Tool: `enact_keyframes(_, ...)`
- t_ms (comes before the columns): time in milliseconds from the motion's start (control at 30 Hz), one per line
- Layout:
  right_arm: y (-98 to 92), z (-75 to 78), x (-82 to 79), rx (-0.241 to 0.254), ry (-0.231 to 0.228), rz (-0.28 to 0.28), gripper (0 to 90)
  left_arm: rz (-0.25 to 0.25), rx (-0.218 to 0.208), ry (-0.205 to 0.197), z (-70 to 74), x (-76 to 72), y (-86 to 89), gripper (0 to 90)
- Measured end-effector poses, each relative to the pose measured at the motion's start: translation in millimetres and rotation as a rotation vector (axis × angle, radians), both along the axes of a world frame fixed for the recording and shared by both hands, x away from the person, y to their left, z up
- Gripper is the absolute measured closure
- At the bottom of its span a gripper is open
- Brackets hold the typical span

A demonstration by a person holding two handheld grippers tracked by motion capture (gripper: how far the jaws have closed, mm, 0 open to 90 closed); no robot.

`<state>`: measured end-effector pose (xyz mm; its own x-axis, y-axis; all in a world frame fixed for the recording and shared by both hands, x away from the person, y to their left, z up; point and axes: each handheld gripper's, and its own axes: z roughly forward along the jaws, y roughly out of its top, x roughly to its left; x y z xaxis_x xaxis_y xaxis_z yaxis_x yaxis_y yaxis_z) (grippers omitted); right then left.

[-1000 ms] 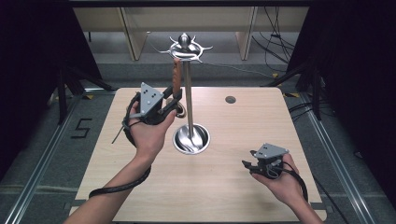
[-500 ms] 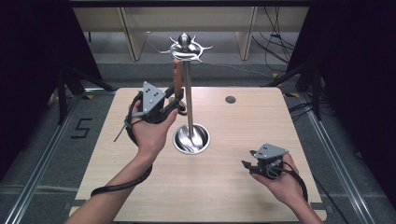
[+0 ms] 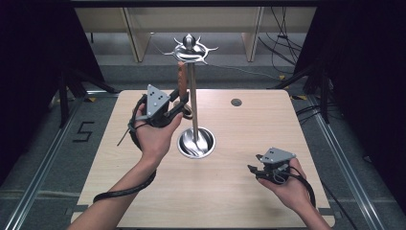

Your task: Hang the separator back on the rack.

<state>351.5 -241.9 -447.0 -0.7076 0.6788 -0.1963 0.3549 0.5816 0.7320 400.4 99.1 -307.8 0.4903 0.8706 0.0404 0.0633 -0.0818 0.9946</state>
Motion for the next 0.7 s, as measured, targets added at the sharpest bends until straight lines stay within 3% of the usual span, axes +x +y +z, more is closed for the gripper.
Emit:
enact_keyframes(267,0.1,0.0,-0.5,0.004,0.006,-0.007,50.9,-0.028,0.018,0.027,1.7,-4.9,6.1,63.1)
enact_keyframes(700,1.0,-0.2,-2.1,0.01,0.021,-0.022,50.7,-0.079,0.012,0.051,-0.9,-19.6,26.5,52.4)
